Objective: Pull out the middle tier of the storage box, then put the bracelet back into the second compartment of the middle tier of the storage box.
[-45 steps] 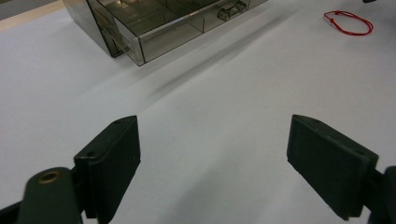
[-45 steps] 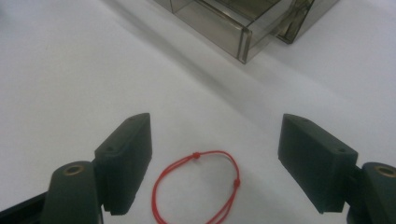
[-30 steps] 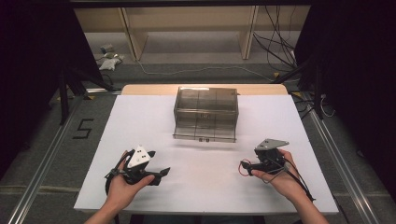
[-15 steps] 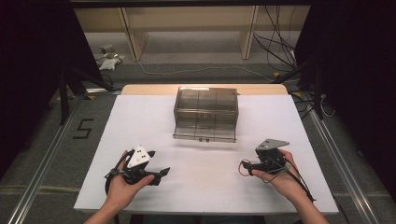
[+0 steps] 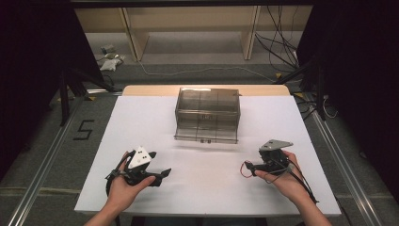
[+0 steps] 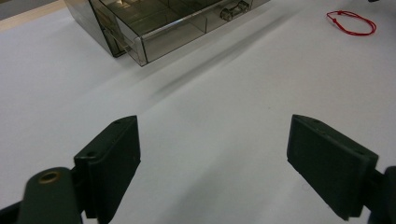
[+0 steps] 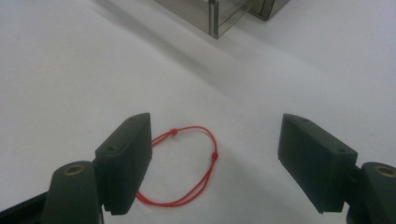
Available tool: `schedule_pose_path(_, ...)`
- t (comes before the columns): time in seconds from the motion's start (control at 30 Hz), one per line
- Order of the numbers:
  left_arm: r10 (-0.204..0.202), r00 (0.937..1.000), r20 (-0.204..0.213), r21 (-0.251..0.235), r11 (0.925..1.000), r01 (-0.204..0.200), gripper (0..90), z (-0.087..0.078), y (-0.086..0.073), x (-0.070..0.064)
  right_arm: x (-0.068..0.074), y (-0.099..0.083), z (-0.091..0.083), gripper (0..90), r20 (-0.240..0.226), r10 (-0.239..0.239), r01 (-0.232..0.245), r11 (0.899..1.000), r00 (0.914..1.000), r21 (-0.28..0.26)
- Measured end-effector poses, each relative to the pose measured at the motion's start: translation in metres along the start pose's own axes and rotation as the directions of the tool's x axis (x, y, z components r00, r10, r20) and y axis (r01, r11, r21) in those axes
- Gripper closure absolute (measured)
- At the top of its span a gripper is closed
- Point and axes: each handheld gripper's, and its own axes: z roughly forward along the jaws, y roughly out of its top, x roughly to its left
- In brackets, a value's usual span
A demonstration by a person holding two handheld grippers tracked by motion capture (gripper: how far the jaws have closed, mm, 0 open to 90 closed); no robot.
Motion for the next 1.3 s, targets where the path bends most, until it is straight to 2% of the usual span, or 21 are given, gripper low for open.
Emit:
schedule_pose_path(0.27, 0.009, 1.0, -0.002, 0.003, 1.0, -0.009, 17.4, 0.001, 0.0006, -0.001, -0.0017, -0.0015, -0.0004, 26.8, 0.002, 0.005, -0.005, 1.0, 1.0, 0.001)
schedule_pose_path(0.43, 0.0, 1.0, 0.003, -0.004, 1.0, 0.0, 17.4, 0.0012, 0.001, 0.0, -0.0021, -0.001, -0.0004, 27.0, -0.001, 0.015, -0.015, 1.0, 0.9999, -0.001)
schedule_pose_path(0.67, 0.0, 1.0, 0.006, -0.01, 1.0, 0.0, 17.4, -0.0007, 0.0008, 0.0005, -0.0033, -0.0013, 0.0027, 33.7, -0.006, 0.012, -0.012, 1.0, 0.9999, 0.023)
schedule_pose_path(1.07, 0.0, 1.0, -0.003, -0.011, 0.9999, 0.0, 17.4, -0.0007, 0.0025, 0.0006, -0.0073, -0.0044, 0.0029, 47.9, -0.02, 0.042, -0.04, 0.997, 0.9989, 0.066)
schedule_pose_path(1.3, 0.005, 1.0, -0.003, -0.004, 1.0, -0.005, 17.4, 0.0011, 0.0023, -0.0002, -0.0105, -0.0034, 0.0081, 52.3, -0.022, 0.07, -0.068, 0.993, 0.9973, 0.092)
